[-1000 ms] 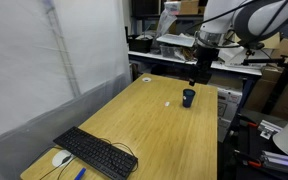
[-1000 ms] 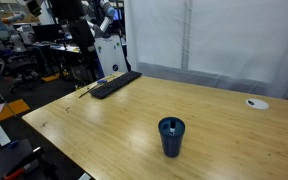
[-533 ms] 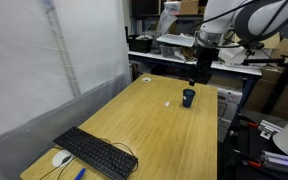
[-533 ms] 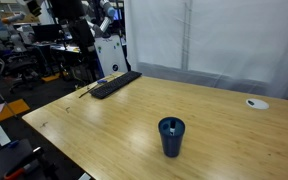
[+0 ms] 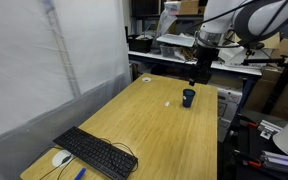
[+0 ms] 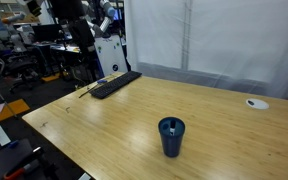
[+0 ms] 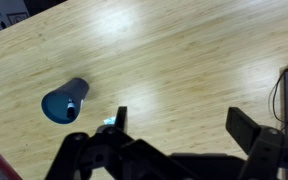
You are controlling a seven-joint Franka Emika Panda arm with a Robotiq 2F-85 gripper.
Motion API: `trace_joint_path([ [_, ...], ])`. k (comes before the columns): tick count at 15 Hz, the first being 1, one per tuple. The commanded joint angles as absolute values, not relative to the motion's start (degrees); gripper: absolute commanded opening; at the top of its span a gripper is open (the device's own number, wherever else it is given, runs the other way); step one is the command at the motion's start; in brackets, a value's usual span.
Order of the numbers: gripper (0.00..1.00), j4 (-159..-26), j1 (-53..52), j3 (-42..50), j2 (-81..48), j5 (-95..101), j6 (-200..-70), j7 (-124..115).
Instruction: Remove the marker out of the cup and put it on the table
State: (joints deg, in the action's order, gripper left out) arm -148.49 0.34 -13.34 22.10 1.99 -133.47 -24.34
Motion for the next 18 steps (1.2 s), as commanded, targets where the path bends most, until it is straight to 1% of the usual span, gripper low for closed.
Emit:
trace_joint_path([
  [1,1.0,-148.43,-0.46,-12.38,22.04,2.39,-133.24,-24.36],
  [9,1.0,-151.56,0.55,-6.78,23.57,3.6,-134.02,-13.75],
  [18,1.0,-155.4,1.86,2.87,20.68,6.02,-146.04,5.9],
])
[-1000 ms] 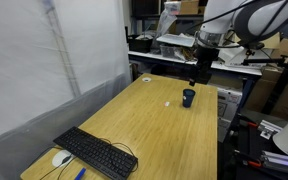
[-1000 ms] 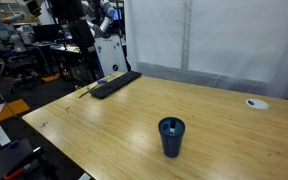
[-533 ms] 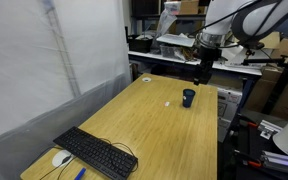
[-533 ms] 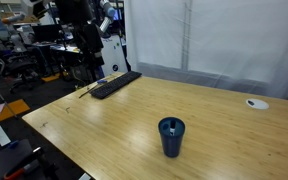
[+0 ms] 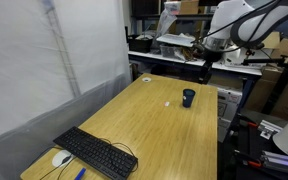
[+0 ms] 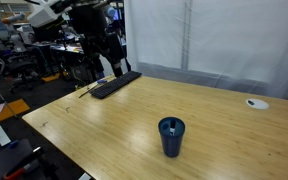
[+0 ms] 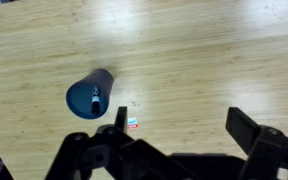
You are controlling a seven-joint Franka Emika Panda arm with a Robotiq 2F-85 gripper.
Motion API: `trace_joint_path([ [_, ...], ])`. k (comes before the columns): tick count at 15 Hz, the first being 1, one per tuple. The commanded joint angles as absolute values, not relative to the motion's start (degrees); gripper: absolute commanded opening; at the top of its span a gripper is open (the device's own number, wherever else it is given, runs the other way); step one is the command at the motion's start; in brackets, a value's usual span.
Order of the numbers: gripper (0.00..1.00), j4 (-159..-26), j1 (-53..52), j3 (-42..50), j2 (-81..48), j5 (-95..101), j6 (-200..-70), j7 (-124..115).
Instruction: Remove the marker out of the cup and put it on the table
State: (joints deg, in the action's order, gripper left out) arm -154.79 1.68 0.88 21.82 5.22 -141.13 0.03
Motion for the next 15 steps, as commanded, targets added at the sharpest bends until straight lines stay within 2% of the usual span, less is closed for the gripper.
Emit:
trace_joint_path([
  [1,1.0,-155.47,1.6,4.2,20.14,5.38,-147.45,8.86],
  [8,1.0,-158.04,-2.04,14.61,18.07,-2.01,-153.62,34.74],
  [15,1.0,-150.14,-5.13,20.99,8.11,-17.38,-153.81,57.41],
])
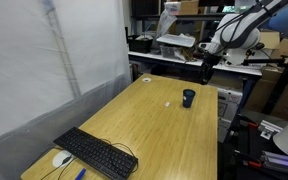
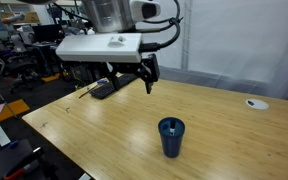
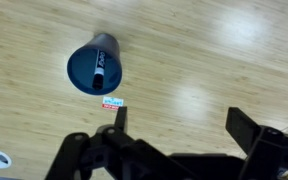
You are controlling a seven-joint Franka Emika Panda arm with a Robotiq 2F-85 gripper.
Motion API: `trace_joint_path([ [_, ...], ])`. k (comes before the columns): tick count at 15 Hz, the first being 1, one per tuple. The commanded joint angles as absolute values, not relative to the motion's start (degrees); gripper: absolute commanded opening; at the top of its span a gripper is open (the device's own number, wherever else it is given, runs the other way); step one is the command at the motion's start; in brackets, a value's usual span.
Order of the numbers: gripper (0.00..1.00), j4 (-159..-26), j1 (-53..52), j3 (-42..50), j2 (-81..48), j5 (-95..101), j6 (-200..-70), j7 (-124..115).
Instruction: Remove the marker out of the cup and put it on the table
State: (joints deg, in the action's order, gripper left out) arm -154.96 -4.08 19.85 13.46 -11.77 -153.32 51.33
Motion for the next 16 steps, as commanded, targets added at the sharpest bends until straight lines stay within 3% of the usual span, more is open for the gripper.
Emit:
trace_joint_path([
  [1,1.0,-148.65,-4.5,20.54,6.8,-19.36,-153.2,58.5],
  [10,1.0,-149.05,-0.76,17.48,5.93,-19.96,-153.89,58.74],
  [16,1.0,-148.72,-2.84,22.4,3.28,-27.28,-158.61,66.05],
])
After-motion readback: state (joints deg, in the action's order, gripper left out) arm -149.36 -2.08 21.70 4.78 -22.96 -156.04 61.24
